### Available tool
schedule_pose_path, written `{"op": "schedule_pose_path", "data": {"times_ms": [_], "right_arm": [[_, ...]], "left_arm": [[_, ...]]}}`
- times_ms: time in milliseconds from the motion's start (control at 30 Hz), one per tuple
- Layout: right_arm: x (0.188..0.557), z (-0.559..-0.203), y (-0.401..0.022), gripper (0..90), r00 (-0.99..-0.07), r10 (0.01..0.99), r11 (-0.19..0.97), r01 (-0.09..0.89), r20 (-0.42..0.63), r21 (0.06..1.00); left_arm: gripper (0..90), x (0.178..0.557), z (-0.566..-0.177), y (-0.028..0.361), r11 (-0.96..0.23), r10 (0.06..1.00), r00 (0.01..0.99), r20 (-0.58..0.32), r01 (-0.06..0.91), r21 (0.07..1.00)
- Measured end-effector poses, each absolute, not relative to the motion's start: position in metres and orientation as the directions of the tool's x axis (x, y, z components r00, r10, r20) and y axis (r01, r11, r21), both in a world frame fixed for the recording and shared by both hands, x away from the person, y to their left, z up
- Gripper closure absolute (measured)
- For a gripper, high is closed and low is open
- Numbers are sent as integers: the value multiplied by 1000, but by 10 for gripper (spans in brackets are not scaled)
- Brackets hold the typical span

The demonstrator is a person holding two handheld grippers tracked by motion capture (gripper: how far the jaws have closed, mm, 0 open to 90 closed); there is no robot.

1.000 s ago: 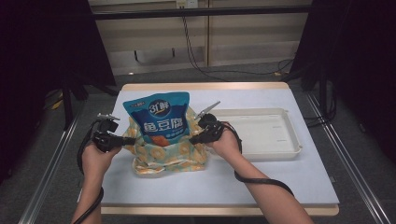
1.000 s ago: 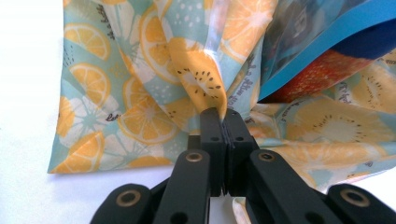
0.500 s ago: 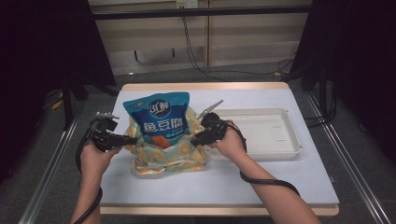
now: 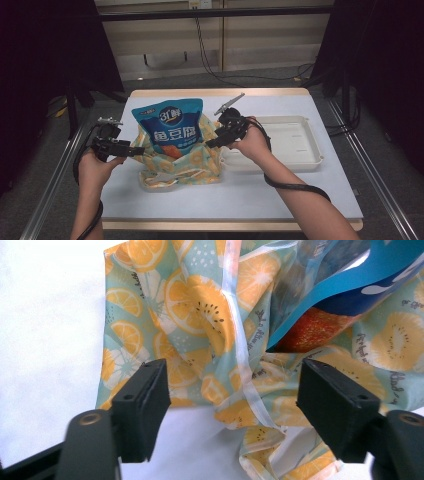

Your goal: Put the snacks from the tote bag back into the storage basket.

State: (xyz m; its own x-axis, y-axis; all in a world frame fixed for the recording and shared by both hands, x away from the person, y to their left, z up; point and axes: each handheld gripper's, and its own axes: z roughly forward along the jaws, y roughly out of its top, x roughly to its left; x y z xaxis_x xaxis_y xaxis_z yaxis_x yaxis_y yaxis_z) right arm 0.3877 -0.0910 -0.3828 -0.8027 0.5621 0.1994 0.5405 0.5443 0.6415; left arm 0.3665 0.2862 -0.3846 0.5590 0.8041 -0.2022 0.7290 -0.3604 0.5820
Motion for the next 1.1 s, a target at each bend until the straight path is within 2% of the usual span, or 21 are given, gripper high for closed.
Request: {"op": "schedule_pose_path", "data": {"times_ms": [167,433,1100], "right_arm": [[390,-366,-92,308,-805,568,546,525,172,653],[396,-344,-91,236,-825,543,573,498,153,651],[404,-308,-81,150,-833,535,569,478,140,669]], "left_arm": [[195,365,-382,285,-386,797,576,-180,715,583],[120,362,-376,281,-400,781,600,-175,695,598],[71,359,-376,279,-427,741,642,-195,676,601]]}}
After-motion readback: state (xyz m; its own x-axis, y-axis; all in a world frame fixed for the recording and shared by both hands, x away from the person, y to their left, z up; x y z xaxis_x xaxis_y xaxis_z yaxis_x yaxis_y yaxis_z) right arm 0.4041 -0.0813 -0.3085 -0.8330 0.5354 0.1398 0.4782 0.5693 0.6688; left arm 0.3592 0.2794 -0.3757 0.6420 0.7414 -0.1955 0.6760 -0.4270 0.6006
